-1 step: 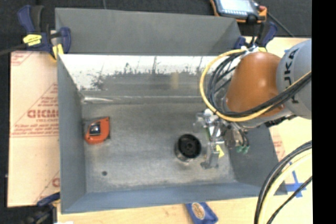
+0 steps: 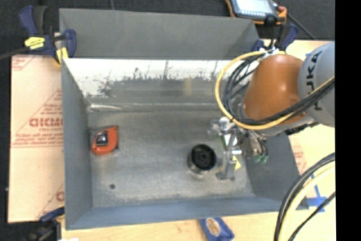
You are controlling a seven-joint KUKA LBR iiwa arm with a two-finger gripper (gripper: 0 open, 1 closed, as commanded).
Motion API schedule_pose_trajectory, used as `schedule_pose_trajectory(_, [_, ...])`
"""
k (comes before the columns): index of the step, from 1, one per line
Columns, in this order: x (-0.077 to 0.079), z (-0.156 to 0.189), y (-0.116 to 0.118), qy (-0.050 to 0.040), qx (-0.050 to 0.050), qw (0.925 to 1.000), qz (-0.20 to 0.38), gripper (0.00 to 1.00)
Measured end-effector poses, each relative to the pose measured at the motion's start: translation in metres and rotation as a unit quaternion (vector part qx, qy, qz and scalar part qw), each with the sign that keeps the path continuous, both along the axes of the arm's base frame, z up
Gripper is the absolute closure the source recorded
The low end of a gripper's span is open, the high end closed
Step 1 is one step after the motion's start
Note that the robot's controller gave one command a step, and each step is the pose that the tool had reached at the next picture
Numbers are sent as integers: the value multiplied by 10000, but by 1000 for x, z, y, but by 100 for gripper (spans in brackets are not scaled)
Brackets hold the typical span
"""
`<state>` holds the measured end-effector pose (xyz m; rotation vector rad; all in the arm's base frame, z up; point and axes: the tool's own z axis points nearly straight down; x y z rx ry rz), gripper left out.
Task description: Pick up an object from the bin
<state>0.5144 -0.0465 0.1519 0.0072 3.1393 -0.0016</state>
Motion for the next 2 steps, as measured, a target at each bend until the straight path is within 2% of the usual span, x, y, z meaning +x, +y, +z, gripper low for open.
schedule_pose_trajectory(1, [9,-36,5,-25,7,9994,-356,0])
schedule_pose_trajectory(2, [-1,-73,9,-55,4,9990,-445,0])
